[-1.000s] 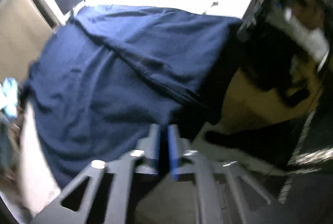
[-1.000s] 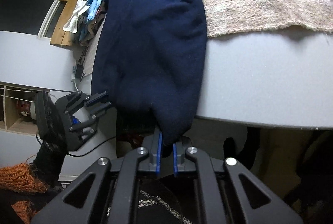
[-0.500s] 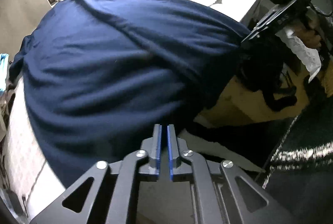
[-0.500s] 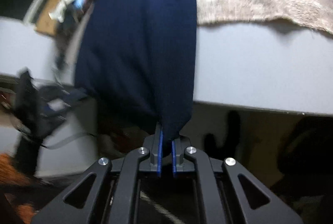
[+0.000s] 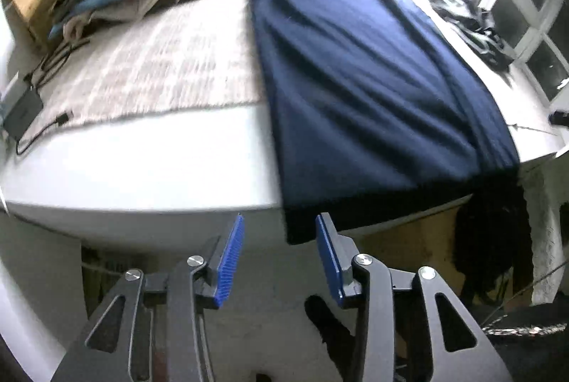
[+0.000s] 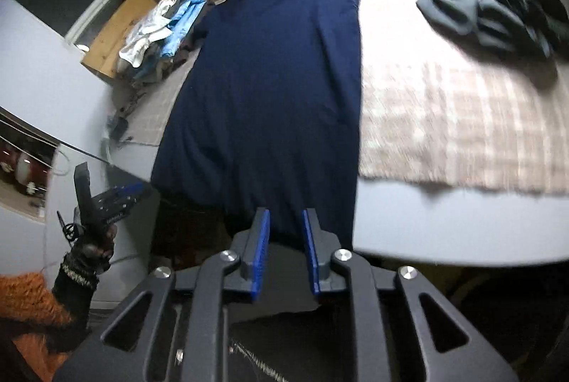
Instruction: Fold clothes
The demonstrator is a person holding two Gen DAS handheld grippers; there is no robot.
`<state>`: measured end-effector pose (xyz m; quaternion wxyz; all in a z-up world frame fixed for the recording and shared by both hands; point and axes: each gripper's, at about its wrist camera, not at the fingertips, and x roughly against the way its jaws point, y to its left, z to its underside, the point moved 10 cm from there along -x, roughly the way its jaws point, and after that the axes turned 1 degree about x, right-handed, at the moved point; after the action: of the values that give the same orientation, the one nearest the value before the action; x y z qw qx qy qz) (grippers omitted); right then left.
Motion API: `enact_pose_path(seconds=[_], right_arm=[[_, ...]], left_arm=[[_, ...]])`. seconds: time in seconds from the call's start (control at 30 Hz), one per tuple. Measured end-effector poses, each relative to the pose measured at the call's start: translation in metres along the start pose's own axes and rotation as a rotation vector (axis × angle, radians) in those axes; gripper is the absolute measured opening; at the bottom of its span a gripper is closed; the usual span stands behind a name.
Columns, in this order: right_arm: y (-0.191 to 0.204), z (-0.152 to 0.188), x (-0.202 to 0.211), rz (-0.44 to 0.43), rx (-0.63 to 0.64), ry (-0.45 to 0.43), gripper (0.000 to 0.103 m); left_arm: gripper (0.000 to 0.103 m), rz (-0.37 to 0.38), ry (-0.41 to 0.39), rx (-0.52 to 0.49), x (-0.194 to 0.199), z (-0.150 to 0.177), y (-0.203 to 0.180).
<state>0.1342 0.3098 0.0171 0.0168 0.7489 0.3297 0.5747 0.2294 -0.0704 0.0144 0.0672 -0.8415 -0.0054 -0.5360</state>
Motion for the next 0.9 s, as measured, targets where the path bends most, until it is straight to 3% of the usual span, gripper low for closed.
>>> enact_pose_path(seconds=[0.17, 0.23, 0.3, 0.37, 0.47, 0.6, 0.7, 0.8, 0.87, 0.9], right_arm=[[0.037, -0.059, 0.02, -0.017, 0.051, -0.056, 0.019], [0.051, -0.092, 0.04, -0.05, 0.074, -0.103, 0.019], [0.069, -0.137, 0.058, -0.052, 0.128, -0.17, 0.02], [0.084, -0.177, 0.067, -0.018, 0.189, -0.218, 0.023], [0.106, -0.233, 0.06, -0.021, 0.245, -0.248, 0.023], [0.117, -0.298, -0.003, 0.0, 0.318, -0.216, 0.023], [0.12, -0.341, -0.063, 0.023, 0.37, -0.167, 0.009], [0.12, -0.375, -0.131, 0.044, 0.441, -0.104, 0.01], [0.121, -0.397, -0.169, 0.056, 0.49, -0.073, 0.02], [0.123, -0.411, -0.187, 0.054, 0.509, -0.056, 0.032]], left_arm=[[0.037, 0.027, -0.114, 0.008, 0.04, -0.027, 0.005], [0.037, 0.009, -0.175, 0.004, 0.06, -0.059, 0.008], [0.045, 0.003, -0.244, 0.013, 0.079, -0.091, 0.01], [0.052, 0.01, -0.309, 0.042, 0.093, -0.123, 0.01], [0.052, 0.001, -0.368, 0.066, 0.095, -0.17, 0.003], [0.052, -0.033, -0.362, 0.071, 0.061, -0.222, -0.003], [0.052, -0.024, -0.33, 0.129, 0.025, -0.257, -0.001], [0.052, -0.025, -0.286, 0.171, -0.007, -0.281, 0.0], [0.052, -0.053, -0.247, 0.185, -0.036, -0.3, 0.005], [0.052, -0.057, -0.235, 0.202, -0.047, -0.305, 0.007]])
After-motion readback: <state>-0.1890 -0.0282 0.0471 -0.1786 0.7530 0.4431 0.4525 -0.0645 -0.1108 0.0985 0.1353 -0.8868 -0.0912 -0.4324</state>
